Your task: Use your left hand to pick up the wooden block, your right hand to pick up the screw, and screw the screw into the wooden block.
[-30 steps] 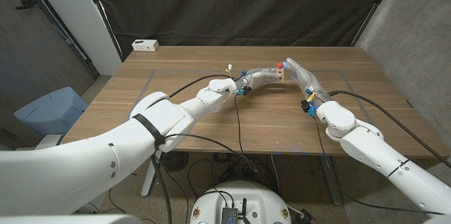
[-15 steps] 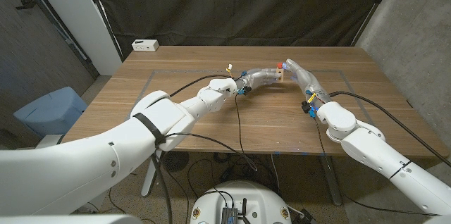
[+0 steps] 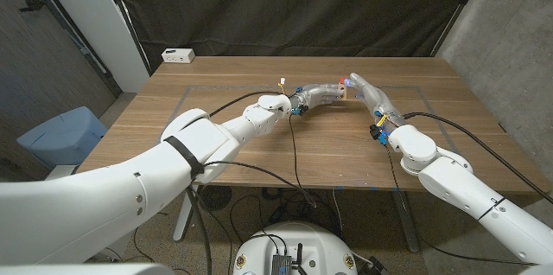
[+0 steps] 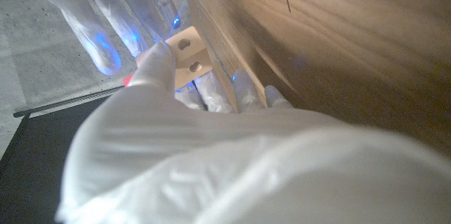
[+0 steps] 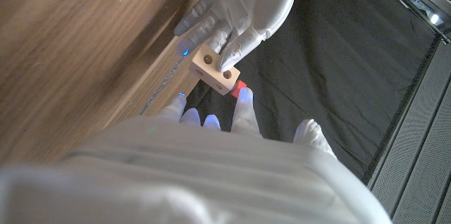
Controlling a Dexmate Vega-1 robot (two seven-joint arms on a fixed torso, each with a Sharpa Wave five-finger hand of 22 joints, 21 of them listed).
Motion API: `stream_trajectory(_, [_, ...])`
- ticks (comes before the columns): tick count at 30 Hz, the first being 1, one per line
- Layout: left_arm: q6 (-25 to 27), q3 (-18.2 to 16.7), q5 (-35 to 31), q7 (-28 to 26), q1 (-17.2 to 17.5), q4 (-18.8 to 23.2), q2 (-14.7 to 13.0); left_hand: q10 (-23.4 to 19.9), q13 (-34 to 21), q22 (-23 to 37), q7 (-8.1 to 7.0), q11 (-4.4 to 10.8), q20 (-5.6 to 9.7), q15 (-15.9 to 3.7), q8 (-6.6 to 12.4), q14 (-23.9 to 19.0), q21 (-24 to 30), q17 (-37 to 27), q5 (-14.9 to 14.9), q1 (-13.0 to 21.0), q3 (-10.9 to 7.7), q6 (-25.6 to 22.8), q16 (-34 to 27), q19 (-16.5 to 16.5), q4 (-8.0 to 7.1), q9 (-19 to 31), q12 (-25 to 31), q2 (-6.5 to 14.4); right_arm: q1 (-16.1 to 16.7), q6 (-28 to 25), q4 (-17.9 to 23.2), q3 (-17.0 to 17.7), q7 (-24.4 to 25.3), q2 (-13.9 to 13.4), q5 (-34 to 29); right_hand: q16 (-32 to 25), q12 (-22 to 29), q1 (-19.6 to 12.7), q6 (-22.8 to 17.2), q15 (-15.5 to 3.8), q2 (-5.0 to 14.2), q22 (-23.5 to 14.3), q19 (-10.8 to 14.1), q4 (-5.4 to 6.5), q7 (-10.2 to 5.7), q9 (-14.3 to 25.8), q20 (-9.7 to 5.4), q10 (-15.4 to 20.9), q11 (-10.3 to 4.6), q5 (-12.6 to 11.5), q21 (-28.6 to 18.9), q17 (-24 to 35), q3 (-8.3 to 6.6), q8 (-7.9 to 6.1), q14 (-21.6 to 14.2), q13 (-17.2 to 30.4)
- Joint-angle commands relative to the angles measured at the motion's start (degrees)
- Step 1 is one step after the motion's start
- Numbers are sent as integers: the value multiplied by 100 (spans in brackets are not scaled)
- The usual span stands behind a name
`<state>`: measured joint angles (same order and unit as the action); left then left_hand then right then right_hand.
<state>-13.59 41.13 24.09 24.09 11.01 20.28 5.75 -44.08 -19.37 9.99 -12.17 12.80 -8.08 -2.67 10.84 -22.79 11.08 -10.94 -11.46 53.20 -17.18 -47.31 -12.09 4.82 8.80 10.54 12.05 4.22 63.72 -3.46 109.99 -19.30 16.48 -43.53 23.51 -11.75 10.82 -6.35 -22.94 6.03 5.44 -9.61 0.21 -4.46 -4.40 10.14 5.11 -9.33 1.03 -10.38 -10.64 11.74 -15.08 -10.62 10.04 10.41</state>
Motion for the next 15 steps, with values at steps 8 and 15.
stream_trajectory(8, [516,88,13,-369,8,290,-95,-27,-5,28,55,-22,11,-333,48,-20,36,-12,-30,-38,-25,-84,-15,-5,-9,30,44,-4,-81,-92,-95,65,116,44,16,-9,37,-12,-23,25,19,-16,28,3,16,6,22,-7,-19,-36,-43,-8,-48,-10,373,5])
stream_trajectory(15, [552,102,14,-387,8,345,-128,-25,-5,28,48,-21,8,-333,52,-17,36,-13,-30,-44,-24,-94,-14,-3,-13,30,43,-3,-144,-87,-235,89,180,111,33,-8,35,-10,19,26,16,-16,30,2,21,6,21,-6,-21,-35,-41,-8,-51,8,372,5])
